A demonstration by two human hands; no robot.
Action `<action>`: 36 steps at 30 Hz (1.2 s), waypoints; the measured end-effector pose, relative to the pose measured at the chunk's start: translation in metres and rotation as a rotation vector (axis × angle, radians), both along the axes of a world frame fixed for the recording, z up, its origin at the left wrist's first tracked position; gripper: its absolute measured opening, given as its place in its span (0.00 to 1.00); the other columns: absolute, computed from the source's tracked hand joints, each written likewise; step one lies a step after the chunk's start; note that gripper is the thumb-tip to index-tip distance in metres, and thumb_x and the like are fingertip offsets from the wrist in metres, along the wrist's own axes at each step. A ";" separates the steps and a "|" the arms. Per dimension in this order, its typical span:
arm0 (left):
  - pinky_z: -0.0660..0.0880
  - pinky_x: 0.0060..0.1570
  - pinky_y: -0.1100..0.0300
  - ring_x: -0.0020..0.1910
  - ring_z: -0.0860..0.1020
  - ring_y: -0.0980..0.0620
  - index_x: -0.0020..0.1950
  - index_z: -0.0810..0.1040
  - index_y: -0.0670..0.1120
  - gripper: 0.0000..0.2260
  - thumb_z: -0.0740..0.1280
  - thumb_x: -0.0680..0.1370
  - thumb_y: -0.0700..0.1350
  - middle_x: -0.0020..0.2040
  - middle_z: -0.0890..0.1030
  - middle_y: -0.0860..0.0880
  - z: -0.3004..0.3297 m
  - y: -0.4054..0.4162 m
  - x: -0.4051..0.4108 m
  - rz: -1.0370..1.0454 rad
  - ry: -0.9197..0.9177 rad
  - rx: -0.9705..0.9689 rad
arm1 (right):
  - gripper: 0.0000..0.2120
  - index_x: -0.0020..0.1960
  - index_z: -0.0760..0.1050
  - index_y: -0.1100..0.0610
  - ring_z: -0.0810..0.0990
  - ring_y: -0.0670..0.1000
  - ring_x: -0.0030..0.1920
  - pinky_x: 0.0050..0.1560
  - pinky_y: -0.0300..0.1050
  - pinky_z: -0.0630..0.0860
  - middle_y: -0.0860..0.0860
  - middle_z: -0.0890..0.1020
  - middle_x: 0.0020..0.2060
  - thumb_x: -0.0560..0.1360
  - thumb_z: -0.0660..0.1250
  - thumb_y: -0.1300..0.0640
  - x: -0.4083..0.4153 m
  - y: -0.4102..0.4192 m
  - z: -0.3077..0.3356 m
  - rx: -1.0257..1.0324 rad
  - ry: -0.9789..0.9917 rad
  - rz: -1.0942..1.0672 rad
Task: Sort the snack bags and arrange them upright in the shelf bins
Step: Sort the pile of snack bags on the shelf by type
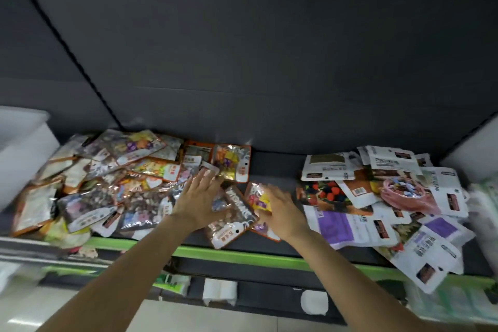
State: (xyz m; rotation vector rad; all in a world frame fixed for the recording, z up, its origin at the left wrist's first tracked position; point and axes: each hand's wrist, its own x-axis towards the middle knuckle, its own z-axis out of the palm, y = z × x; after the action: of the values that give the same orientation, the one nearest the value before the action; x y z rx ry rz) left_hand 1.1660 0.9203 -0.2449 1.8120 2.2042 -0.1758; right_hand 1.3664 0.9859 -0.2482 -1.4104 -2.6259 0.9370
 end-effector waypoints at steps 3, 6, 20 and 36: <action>0.41 0.74 0.51 0.77 0.38 0.50 0.78 0.41 0.54 0.41 0.58 0.74 0.68 0.78 0.40 0.52 -0.011 -0.012 -0.035 -0.028 0.067 -0.052 | 0.36 0.78 0.44 0.47 0.41 0.54 0.77 0.75 0.52 0.47 0.51 0.46 0.77 0.77 0.60 0.41 -0.024 -0.012 -0.020 -0.026 -0.112 0.031; 0.39 0.74 0.52 0.77 0.39 0.52 0.78 0.42 0.54 0.40 0.55 0.74 0.70 0.78 0.41 0.51 -0.013 -0.024 -0.065 -0.123 0.124 -0.028 | 0.39 0.78 0.46 0.48 0.48 0.56 0.76 0.73 0.53 0.56 0.52 0.52 0.76 0.75 0.62 0.38 -0.047 -0.015 -0.021 0.009 -0.201 0.011; 0.32 0.70 0.46 0.76 0.36 0.44 0.76 0.34 0.55 0.50 0.58 0.67 0.75 0.78 0.39 0.47 0.003 -0.025 -0.129 -0.122 0.220 -0.102 | 0.16 0.64 0.71 0.62 0.72 0.57 0.62 0.59 0.48 0.71 0.57 0.73 0.62 0.79 0.63 0.55 -0.171 0.019 -0.016 0.058 0.005 -0.223; 0.58 0.70 0.50 0.71 0.63 0.43 0.74 0.61 0.49 0.33 0.64 0.74 0.63 0.71 0.67 0.45 0.036 0.025 -0.040 0.084 -0.072 0.221 | 0.04 0.48 0.67 0.54 0.81 0.56 0.48 0.42 0.54 0.81 0.55 0.79 0.47 0.79 0.62 0.61 -0.044 0.042 0.051 0.113 0.602 -0.694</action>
State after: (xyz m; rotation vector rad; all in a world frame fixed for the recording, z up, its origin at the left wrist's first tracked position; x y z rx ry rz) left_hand 1.1264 0.9449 -0.2093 1.7975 2.3211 0.1537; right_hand 1.3219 1.0280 -0.1972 -1.5282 -1.5721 0.8971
